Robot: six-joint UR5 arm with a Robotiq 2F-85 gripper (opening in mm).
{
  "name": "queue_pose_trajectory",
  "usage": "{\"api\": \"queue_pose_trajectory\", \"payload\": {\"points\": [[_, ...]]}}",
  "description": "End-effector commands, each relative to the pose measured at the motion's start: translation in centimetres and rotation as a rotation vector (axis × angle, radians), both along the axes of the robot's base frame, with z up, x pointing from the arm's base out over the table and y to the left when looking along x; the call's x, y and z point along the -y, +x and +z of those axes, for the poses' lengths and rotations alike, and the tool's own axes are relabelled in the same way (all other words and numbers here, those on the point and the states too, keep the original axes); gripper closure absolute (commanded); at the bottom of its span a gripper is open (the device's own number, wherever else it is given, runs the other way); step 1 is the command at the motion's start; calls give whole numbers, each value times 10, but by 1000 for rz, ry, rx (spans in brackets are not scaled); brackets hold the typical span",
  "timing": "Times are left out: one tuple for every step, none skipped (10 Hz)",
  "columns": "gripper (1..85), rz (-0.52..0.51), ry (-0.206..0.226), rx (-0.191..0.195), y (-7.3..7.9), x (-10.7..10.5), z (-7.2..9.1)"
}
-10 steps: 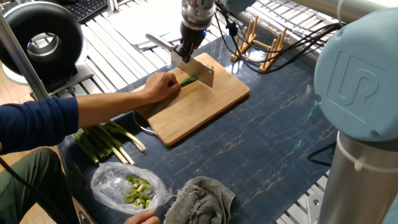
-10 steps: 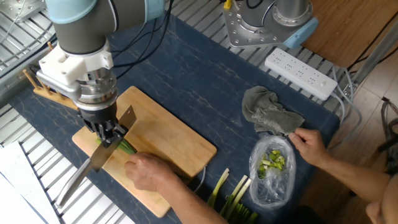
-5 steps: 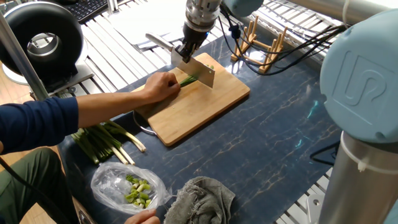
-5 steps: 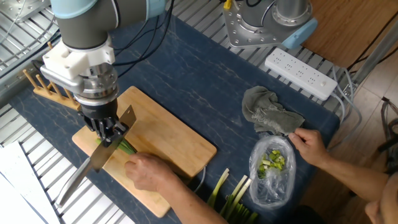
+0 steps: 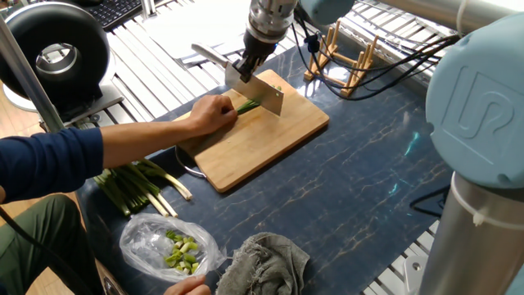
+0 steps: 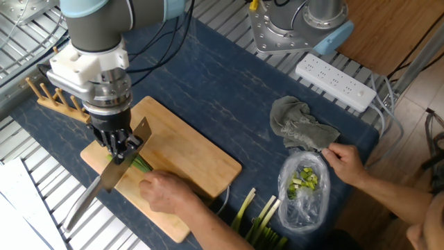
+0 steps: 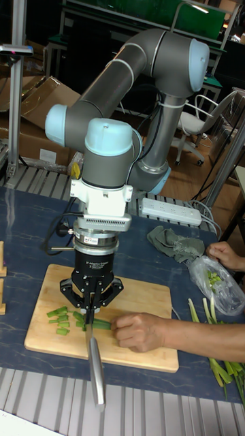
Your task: Chop the scallions
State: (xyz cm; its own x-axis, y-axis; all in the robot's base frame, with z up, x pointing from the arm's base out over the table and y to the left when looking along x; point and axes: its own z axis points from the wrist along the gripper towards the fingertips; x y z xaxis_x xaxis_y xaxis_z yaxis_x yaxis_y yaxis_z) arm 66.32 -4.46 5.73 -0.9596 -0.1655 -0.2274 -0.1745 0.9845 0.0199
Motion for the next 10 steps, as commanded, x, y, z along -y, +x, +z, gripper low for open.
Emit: {"api": "queue_pose_trajectory", "payload": {"points": [[843, 9, -46, 9, 0, 25, 8], [843, 14, -103, 10, -1, 41, 16], [843, -26, -219, 9, 6, 50, 33], [843, -121, -282, -11, 8, 26, 43], [843, -153, -317, -2, 17, 10, 50], [843, -143, -281, 9, 23, 3, 50], [843, -100, -218, 14, 23, 8, 50], [843, -111, -251, 11, 19, 8, 56], [843, -100, -249, 13, 20, 4, 61], [843, -95, -192, 13, 20, -5, 62]]}}
